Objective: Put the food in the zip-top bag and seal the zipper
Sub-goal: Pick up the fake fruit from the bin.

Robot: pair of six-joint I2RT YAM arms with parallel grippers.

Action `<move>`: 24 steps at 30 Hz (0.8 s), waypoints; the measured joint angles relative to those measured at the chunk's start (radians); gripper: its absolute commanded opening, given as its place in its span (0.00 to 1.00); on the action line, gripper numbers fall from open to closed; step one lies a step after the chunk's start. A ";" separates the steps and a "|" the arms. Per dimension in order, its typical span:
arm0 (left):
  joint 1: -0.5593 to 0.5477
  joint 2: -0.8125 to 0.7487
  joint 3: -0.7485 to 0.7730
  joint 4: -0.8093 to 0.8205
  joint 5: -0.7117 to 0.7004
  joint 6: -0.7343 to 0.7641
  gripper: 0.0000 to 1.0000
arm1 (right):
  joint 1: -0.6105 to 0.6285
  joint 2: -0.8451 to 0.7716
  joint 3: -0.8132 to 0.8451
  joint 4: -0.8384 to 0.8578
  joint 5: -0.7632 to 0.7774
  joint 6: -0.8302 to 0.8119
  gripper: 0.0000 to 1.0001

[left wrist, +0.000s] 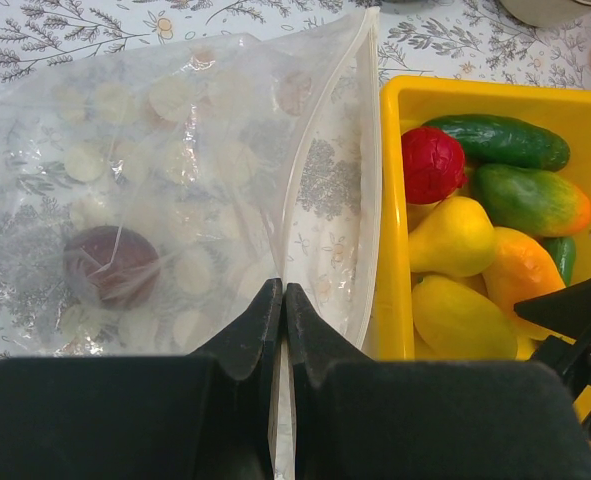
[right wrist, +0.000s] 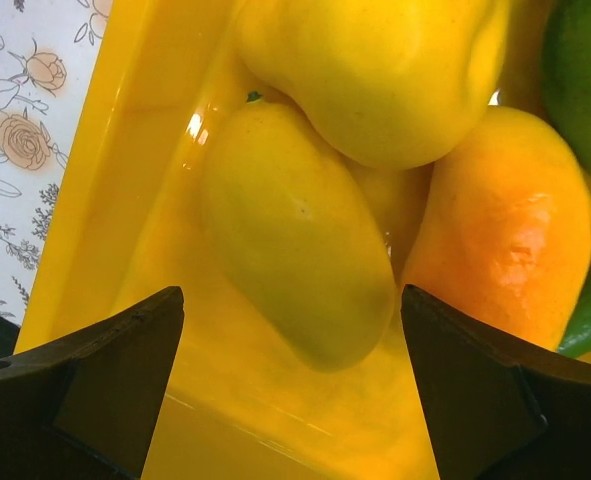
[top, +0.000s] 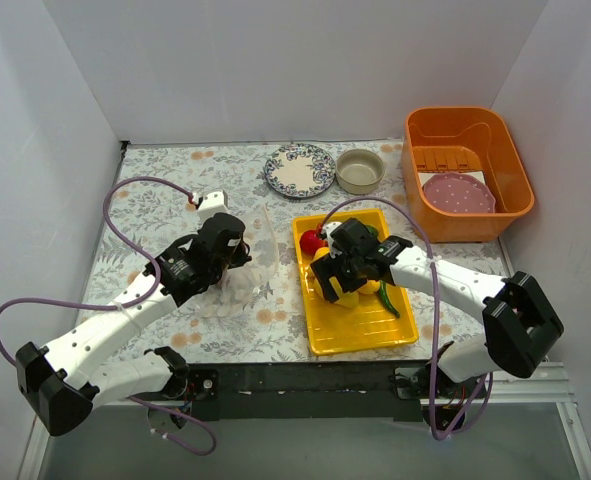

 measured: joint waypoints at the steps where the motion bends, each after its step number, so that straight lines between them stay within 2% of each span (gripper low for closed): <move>1: 0.000 0.000 0.000 0.000 0.000 0.000 0.00 | 0.000 0.009 0.000 0.000 -0.008 -0.006 0.95; 4: 0.000 0.000 0.000 0.000 0.001 0.000 0.00 | 0.000 0.026 0.000 0.001 -0.040 -0.021 0.94; 8: 0.000 0.002 0.000 0.001 0.003 0.000 0.00 | 0.000 0.035 0.000 0.003 -0.070 -0.031 0.84; 12: 0.000 0.008 0.000 0.003 0.006 0.000 0.00 | 0.000 0.035 -0.009 0.016 -0.093 -0.032 0.79; 16: 0.000 0.009 0.000 0.003 0.006 0.000 0.00 | 0.000 0.042 -0.019 0.022 -0.109 -0.030 0.82; 24: 0.000 0.008 0.000 0.006 0.006 -0.001 0.00 | 0.000 0.052 -0.019 0.032 -0.113 -0.022 0.80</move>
